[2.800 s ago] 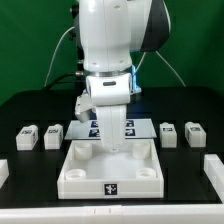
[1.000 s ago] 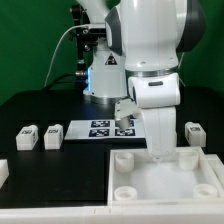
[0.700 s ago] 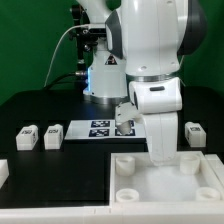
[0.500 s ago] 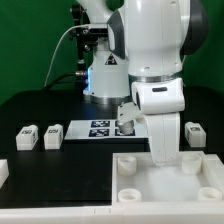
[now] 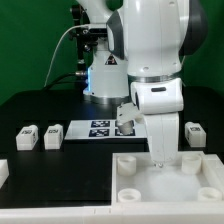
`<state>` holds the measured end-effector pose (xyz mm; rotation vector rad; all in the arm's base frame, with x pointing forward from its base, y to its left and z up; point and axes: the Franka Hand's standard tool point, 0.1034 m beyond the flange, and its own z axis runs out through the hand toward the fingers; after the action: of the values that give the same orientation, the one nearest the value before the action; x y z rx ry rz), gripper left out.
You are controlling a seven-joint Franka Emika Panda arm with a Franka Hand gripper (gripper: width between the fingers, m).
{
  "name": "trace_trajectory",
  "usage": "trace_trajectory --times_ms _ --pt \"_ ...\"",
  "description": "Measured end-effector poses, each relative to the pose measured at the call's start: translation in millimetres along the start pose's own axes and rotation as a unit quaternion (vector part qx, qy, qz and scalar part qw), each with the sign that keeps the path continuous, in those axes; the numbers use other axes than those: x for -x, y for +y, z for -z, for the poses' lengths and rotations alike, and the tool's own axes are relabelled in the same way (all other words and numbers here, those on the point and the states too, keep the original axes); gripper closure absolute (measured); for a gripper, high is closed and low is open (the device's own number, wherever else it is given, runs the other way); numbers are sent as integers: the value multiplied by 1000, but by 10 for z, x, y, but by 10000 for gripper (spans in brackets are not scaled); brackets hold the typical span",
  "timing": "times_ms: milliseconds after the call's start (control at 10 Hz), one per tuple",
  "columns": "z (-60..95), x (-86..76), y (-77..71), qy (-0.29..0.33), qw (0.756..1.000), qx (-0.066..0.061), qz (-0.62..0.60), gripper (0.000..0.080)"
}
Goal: Assemble one leg
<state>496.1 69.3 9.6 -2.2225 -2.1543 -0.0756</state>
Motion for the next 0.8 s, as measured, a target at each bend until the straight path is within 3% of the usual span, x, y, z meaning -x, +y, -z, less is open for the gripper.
trace_trajectory --times_ms 100,400,800 --pt "0 1 0 0 1000 0 0 207" --pt "0 6 1 0 1000 0 -1 153" --pt "0 15 2 0 1000 0 -1 151"
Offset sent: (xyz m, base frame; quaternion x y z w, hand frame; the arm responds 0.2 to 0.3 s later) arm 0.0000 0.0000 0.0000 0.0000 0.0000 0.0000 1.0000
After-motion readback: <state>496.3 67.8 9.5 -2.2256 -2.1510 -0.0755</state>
